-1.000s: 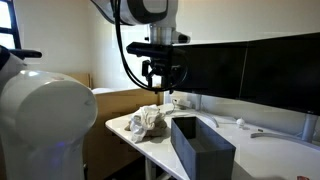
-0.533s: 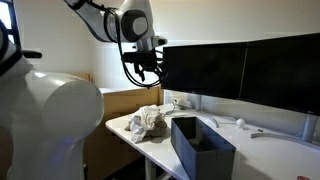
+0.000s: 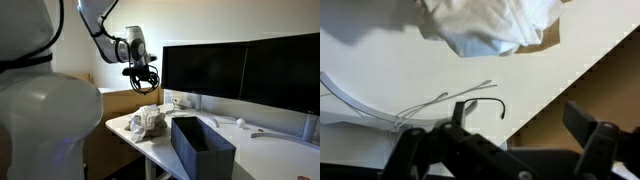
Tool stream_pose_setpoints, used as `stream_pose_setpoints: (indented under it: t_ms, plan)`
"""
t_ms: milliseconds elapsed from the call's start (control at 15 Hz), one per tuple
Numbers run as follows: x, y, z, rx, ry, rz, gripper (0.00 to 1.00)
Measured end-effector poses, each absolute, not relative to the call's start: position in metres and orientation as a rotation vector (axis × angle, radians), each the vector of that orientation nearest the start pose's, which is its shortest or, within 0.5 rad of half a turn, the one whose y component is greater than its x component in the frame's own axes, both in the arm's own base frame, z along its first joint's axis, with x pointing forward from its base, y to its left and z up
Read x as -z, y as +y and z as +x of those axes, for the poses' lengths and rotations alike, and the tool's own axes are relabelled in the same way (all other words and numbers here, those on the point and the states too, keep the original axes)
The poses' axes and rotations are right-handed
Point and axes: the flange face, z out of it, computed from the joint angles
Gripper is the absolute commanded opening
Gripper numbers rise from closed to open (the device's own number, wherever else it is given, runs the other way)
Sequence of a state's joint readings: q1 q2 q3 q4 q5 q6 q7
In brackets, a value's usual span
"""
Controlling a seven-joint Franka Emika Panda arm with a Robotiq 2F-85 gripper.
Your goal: Pick up the clothes from the table and put them in the box
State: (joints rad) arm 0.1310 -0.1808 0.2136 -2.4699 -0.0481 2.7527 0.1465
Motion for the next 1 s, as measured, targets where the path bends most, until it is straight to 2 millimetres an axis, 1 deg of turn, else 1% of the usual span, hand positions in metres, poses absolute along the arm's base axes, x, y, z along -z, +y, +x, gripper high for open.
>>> stream_pose_setpoints:
  t_ms: [67, 200, 333, 400, 533, 800, 933, 1000]
  plan:
    - [-0.4, 0.176, 0.477, 0.681, -0.38, -3.023, 1.0]
    - [-0.387, 0.181, 0.5, 0.624, -0.401, -3.101, 1.0]
    - [-0.379, 0.182, 0.517, 0.527, -0.406, -3.188, 1.0]
    - [-0.375, 0.182, 0.521, 0.455, -0.406, -3.225, 1.0]
    - [-0.368, 0.19, 0.523, 0.324, -0.42, -3.276, 1.0]
    - [-0.347, 0.21, 0.51, 0.133, -0.468, -3.307, 1.0]
    - [-0.336, 0.214, 0.506, 0.077, -0.478, -3.304, 1.0]
    - [-0.329, 0.212, 0.504, 0.052, -0.477, -3.305, 1.0]
